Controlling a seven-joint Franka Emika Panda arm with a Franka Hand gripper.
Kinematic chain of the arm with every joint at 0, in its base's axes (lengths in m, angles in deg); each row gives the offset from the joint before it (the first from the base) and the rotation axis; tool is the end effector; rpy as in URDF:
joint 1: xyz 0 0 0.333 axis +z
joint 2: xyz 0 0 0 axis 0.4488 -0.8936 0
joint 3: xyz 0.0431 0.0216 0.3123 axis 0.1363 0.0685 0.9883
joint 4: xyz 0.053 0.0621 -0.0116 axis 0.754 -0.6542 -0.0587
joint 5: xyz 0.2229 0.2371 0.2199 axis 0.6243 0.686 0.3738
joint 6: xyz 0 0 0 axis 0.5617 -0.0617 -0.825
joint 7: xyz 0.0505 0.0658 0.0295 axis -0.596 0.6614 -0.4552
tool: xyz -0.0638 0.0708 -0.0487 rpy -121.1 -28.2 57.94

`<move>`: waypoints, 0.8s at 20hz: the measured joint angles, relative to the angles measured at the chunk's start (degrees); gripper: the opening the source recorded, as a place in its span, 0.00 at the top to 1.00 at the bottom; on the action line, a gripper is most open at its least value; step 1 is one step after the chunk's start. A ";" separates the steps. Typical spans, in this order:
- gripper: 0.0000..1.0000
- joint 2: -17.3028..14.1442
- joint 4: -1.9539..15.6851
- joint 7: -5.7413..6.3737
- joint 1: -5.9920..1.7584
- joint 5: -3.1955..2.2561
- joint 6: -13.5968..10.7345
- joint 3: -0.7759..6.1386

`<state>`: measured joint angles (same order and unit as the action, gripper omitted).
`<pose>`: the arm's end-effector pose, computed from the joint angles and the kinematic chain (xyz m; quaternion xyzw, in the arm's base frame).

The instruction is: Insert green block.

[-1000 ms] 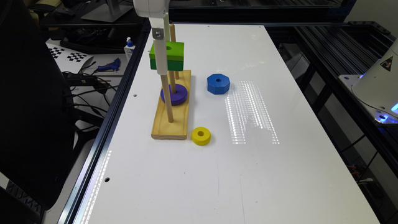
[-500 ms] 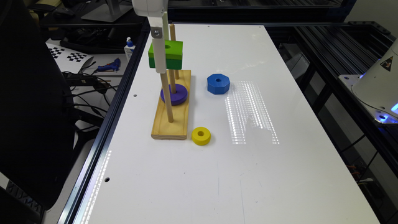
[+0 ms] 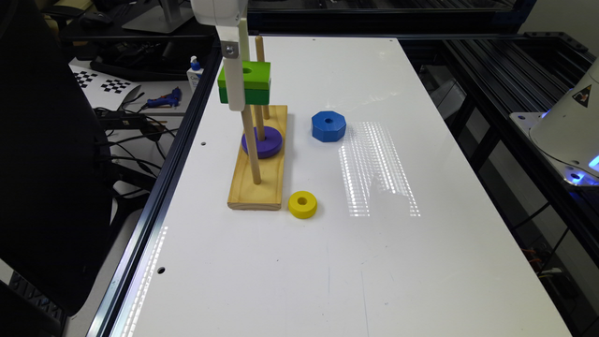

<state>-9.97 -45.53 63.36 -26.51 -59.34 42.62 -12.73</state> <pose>0.6292 0.1041 0.3595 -0.9269 0.3731 -0.0131 0.0392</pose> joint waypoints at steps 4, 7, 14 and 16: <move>1.00 -0.02 0.01 0.01 0.04 0.00 0.00 0.08; 1.00 -0.38 0.02 0.27 0.29 0.00 0.15 0.31; 1.00 -1.00 0.05 0.35 0.55 -0.03 0.50 0.29; 1.00 -1.00 0.05 0.35 0.56 -0.03 0.50 0.29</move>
<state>-10.97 -45.47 63.71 -25.95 -59.37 43.12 -12.43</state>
